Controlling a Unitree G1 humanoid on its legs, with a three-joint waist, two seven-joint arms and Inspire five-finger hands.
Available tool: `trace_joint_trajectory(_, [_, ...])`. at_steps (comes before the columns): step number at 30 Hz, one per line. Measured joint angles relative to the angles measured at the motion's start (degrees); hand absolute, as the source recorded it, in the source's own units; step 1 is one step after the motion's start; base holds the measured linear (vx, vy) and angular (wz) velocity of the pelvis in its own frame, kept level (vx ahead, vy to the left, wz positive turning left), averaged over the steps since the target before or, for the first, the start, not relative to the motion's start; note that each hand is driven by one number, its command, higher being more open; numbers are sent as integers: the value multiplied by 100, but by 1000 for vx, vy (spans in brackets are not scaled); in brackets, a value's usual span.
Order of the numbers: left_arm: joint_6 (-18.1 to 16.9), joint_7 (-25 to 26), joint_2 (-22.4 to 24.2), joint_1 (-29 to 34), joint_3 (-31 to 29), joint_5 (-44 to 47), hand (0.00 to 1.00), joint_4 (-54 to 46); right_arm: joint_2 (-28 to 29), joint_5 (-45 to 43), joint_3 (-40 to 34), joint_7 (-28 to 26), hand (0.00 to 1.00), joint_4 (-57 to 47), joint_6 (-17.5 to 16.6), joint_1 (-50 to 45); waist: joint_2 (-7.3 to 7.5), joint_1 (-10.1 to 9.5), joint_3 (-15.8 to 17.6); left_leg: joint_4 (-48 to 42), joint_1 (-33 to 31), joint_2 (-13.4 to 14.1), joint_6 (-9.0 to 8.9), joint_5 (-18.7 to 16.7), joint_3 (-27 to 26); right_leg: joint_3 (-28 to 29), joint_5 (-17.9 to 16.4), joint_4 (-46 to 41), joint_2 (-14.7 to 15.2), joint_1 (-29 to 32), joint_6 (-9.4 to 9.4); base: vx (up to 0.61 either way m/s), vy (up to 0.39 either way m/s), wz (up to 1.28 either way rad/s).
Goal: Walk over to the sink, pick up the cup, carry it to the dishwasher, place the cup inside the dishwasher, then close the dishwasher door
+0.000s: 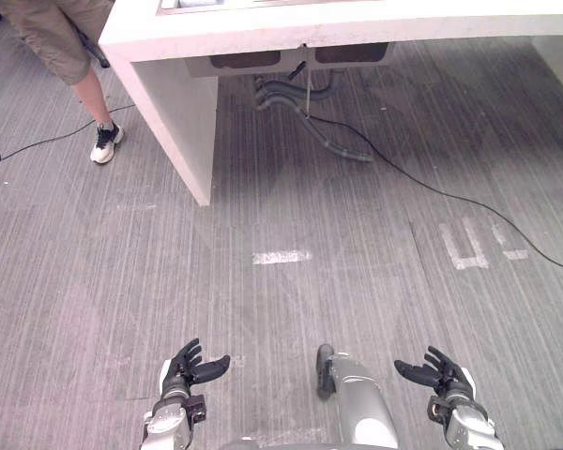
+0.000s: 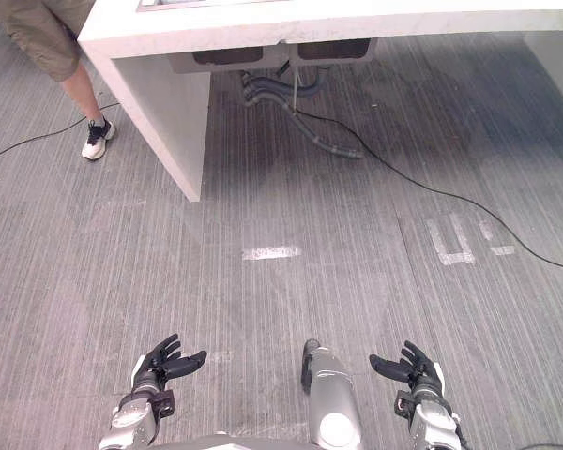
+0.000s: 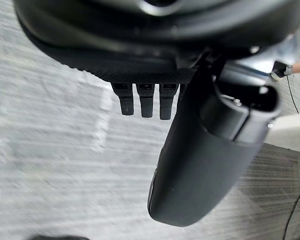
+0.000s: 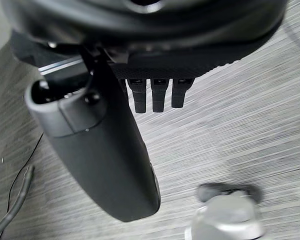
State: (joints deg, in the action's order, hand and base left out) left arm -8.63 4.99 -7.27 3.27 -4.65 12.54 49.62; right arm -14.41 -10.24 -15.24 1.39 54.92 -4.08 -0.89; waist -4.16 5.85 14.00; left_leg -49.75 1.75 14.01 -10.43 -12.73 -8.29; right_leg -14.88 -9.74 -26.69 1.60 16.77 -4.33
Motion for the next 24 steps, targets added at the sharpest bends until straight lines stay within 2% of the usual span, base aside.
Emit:
trace_joint_trajectory(1, [2,-1,38,43,0,84,90,-61,19,-139,65,2,90,39,-8,-6,38,-62,30,-1084,-325,281,61,-27,-183,1,-8,435,-171,-667,-13,441,-195,-13])
trace_joint_trajectory(2, [3,1,75,68,-4,153,90,-184,31,-213,62,15,90,27,-81,2,123,-112,79,-1656,-634,426,254,-65,-470,26,-26,831,-209,-1222,-44,512,-208,-12])
trace_joint_trajectory(4, [0,12,158,51,-15,246,90,-488,-4,-218,39,59,90,3,-168,34,188,-194,103,-1713,-1222,499,393,-127,-874,90,-22,1327,-230,-1743,-48,497,-167,-7])
trace_joint_trajectory(5, [0,20,173,52,-18,325,90,-691,-13,-218,39,89,90,6,-163,59,184,-222,103,-1505,-1526,478,448,-158,-998,120,-21,1555,-257,-1960,-49,522,-69,-11])
trace_joint_trajectory(7, [1,158,173,64,-57,383,90,-1173,45,-216,47,115,90,9,-156,91,209,-356,120,-470,-1896,193,553,-222,-1156,230,-12,1922,-239,-2362,-54,410,-8,-25])
trace_joint_trajectory(8, [3,281,174,96,-67,454,90,-1639,76,-211,74,117,90,14,-155,114,270,-456,165,615,-2062,-115,581,-187,-1159,321,-14,2159,-197,-2606,-51,391,51,-39])
trace_joint_trajectory(9, [2,389,177,120,-75,454,90,-2029,97,-208,106,127,90,26,-153,123,267,-512,163,1676,-2132,-354,581,32,-1114,370,-31,2320,-156,-2758,-19,586,100,-46])
trace_joint_trajectory(10, [-7,485,203,163,-106,452,90,-2593,96,-202,149,129,90,27,-155,116,236,-583,149,3076,-2178,-581,565,530,-1020,451,-108,2486,-155,-2909,130,591,161,-40])
trace_joint_trajectory(11, [-15,626,234,167,-124,450,90,-3173,76,-192,194,146,90,38,-153,54,130,-623,128,3595,-2310,-616,629,808,-905,503,-236,2615,-253,-3119,343,489,174,-34])
trace_joint_trajectory(12, [-32,676,233,162,-151,435,90,-3417,107,-182,203,159,90,48,-144,11,138,-661,122,3467,-2318,-649,852,1137,-793,529,-327,2638,-239,-3268,425,533,226,-23])
trace_joint_trajectory(13, [-60,759,244,168,-237,422,90,-3875,185,-180,204,163,90,44,-131,-83,273,-673,15,3347,-2295,-853,1163,1540,-667,543,-483,2548,-63,-3387,638,602,247,-10])
trace_joint_trajectory(14, [-64,791,272,145,-294,419,90,-4097,206,-180,196,167,90,44,-132,-108,342,-658,-28,3300,-2299,-969,1271,1590,-597,539,-576,2350,56,-3346,743,745,278,2])
trace_joint_trajectory(15, [-72,848,363,41,-366,416,90,-4469,213,-180,111,178,90,48,-131,-163,398,-649,-55,3091,-2294,-1117,1432,1350,-589,564,-704,1559,285,-3044,886,735,275,14])
trace_joint_trajectory(16, [-94,918,412,5,-416,313,90,-4832,254,-180,-10,172,90,64,-116,-201,395,-651,-63,2848,-2219,-1186,1503,1024,-582,665,-692,373,427,-2625,935,589,223,17])
trace_joint_trajectory(17, [-124,938,379,4,-439,280,90,-4987,293,-178,-35,166,90,64,-116,-236,435,-646,-68,2755,-2122,-1243,1479,888,-577,741,-606,-334,534,-2408,1188,722,235,43])
trace_joint_trajectory(18, [-153,1099,263,-112,-548,33,90,-5254,392,-175,-28,123,90,64,-114,-403,585,-610,-110,2622,-1687,-1511,1526,444,-474,1027,-281,-2317,857,-1790,1984,614,154,45])
trace_joint_trajectory(19, [-152,1184,261,-142,-609,-50,90,-5338,396,-167,-14,96,90,64,-110,-435,589,-608,-112,2648,-1478,-1567,1541,323,-432,1017,-308,-2792,936,-1599,1926,618,127,43])
trace_joint_trajectory(20, [-155,1294,266,-131,-677,-131,90,-5459,413,-147,-8,81,90,64,-105,-435,579,-593,-116,2710,-1277,-1597,1554,250,-413,942,-391,-3109,1024,-1426,1761,463,64,16])
trace_joint_trajectory(21, [-170,1521,270,-122,-760,-307,90,-5733,467,-140,0,53,90,62,-108,-444,539,-572,-132,2942,-874,-1618,1535,129,-339,700,-563,-3345,1147,-1096,1401,557,56,18])
trace_joint_trajectory(22, [-194,1717,248,-123,-802,-574,90,-6060,536,-137,8,-2,90,58,-112,-411,520,-581,-133,3237,-475,-1616,1500,83,-238,507,-751,-3240,1162,-748,1068,543,32,25])
trace_joint_trajectory(24, [-287,1867,242,-127,-778,-911,90,-6392,565,-135,31,-66,90,30,-123,-410,469,-556,-124,3570,5,-1572,1462,77,-72,323,-937,-2750,1100,-363,786,558,-72,47])
